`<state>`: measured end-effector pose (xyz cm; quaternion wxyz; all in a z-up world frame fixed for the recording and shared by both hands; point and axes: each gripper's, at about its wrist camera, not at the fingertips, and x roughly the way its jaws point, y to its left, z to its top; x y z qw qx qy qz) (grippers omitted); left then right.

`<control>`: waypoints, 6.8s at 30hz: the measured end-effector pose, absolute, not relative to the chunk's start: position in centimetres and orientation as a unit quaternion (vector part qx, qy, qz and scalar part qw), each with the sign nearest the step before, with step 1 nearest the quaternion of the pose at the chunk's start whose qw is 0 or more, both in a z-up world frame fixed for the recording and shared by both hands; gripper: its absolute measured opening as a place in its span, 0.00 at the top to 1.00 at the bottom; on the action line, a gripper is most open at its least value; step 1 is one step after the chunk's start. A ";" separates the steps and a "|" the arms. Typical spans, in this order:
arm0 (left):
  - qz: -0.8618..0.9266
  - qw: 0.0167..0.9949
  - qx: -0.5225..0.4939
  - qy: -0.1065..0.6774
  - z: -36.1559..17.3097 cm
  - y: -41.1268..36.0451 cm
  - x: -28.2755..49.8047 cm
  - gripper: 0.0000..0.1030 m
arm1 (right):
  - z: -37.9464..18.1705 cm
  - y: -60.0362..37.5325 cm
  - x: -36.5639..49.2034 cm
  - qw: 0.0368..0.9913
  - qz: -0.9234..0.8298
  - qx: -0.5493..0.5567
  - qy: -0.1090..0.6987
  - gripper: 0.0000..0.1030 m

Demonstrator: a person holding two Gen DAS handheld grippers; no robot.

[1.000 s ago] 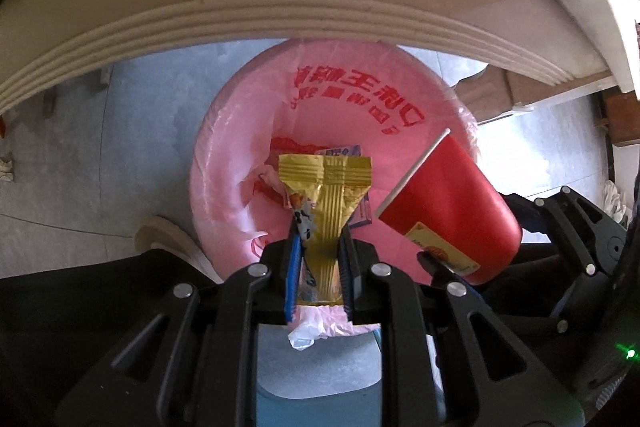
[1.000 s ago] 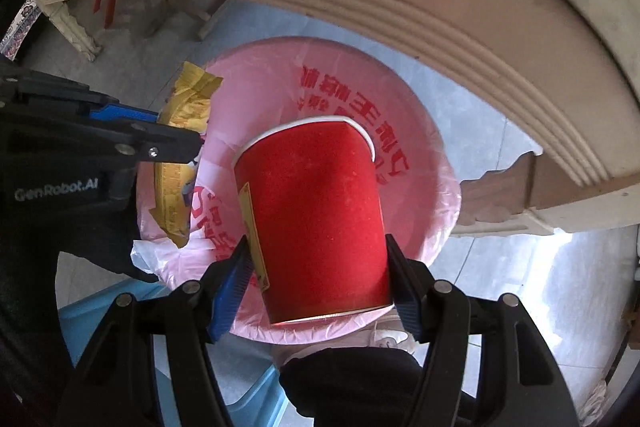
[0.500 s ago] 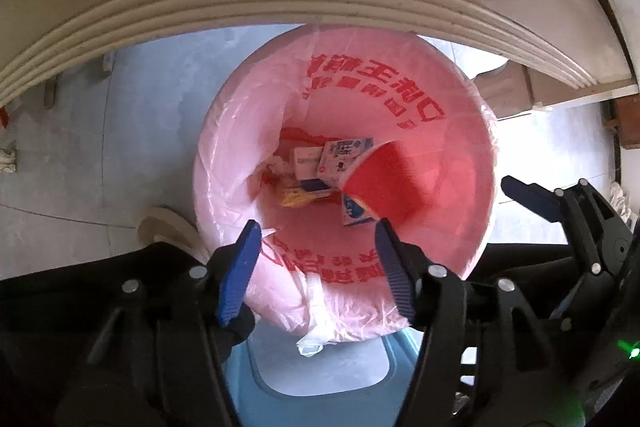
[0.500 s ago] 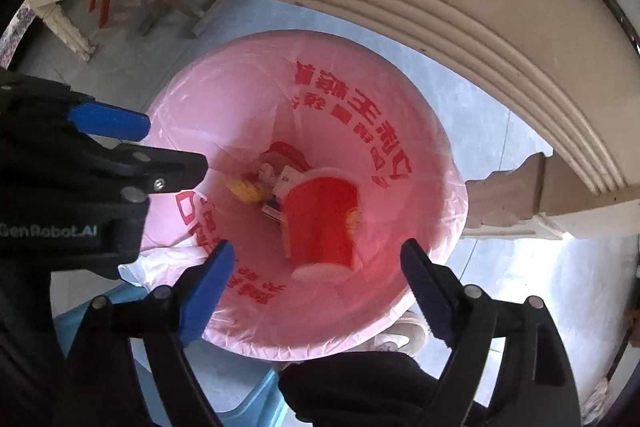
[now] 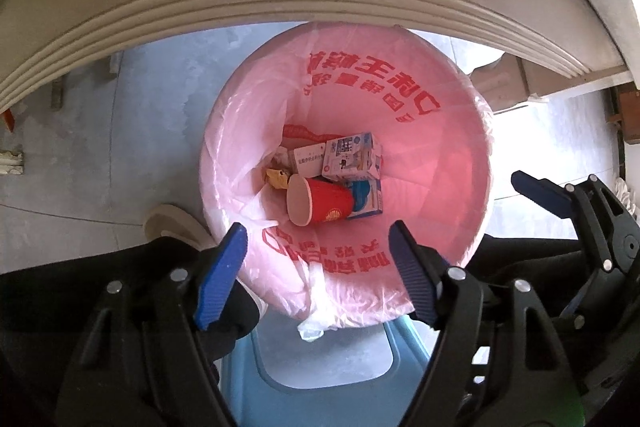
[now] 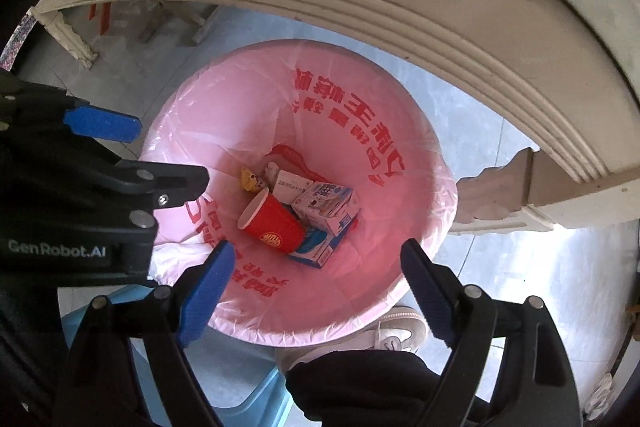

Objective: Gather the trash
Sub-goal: 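Open both tools to drop the wrapper and red cup into the bin, then move both open tools back to the card box and firework box, then grasp the dark firework box with the left tool while the right tool grasps the playing-card box, then carry the firework box and playing-card box with both tools over the pink bin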

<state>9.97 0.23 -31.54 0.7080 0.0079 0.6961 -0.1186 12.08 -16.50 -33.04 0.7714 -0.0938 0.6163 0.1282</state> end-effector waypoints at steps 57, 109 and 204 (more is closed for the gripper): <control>0.116 0.724 -0.284 0.618 -9.6 5.9 18.5 0.08 | -6.8 -17.9 36.2 0.780 0.280 -0.041 0.558 0.07; 0.134 0.690 -0.278 0.655 -14.9 3.2 24.0 0.45 | -18.6 -8.7 37.4 0.762 0.199 -0.165 0.594 0.39; -0.086 0.849 0.021 0.520 -12.1 2.9 6.0 0.46 | -9.8 -12.6 4.9 0.874 0.140 -0.140 0.444 0.39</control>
